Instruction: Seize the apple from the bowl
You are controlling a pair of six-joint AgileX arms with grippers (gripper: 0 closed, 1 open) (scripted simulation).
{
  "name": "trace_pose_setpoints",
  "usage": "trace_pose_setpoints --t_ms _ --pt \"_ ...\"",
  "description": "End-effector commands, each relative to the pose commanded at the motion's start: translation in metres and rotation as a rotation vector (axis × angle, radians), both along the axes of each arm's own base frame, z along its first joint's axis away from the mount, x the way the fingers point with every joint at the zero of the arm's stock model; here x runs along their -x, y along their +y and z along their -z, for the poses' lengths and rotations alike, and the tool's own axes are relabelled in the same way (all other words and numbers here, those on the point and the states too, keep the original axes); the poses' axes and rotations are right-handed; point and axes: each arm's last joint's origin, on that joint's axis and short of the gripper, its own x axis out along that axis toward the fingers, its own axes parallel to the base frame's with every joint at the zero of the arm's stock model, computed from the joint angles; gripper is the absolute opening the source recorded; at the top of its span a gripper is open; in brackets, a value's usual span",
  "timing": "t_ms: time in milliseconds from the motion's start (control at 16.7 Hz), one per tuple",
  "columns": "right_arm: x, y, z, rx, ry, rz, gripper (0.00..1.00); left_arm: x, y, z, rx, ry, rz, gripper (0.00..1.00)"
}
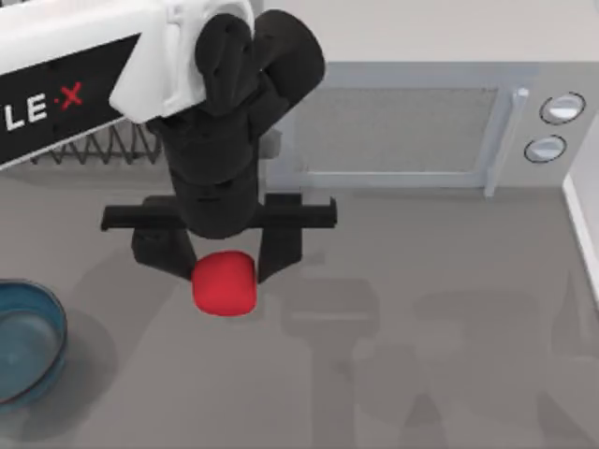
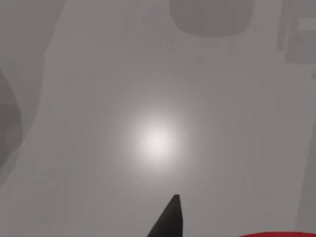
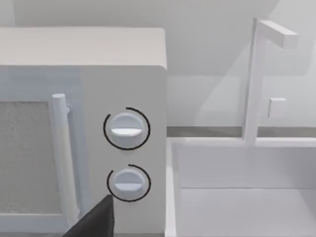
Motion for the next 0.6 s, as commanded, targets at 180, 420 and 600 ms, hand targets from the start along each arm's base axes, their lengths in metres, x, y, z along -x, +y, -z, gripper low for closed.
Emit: trace_pose_setpoints --t_ms 180,420,600 --pt "0.0 0.0 0.0 0.0 0.0 0.0 1.0 -0.002 -0.002 0.039 0.011 -0.014 0.0 0.0" --pt "0.0 0.0 0.0 0.0 0.0 0.0 1.0 0.003 0.001 0.077 0.003 -0.003 0.001 0.0" --pt "0.0 0.0 0.0 0.0 0.0 0.0 1.0 0.003 0.001 0.08 0.001 -0.001 0.001 0.0"
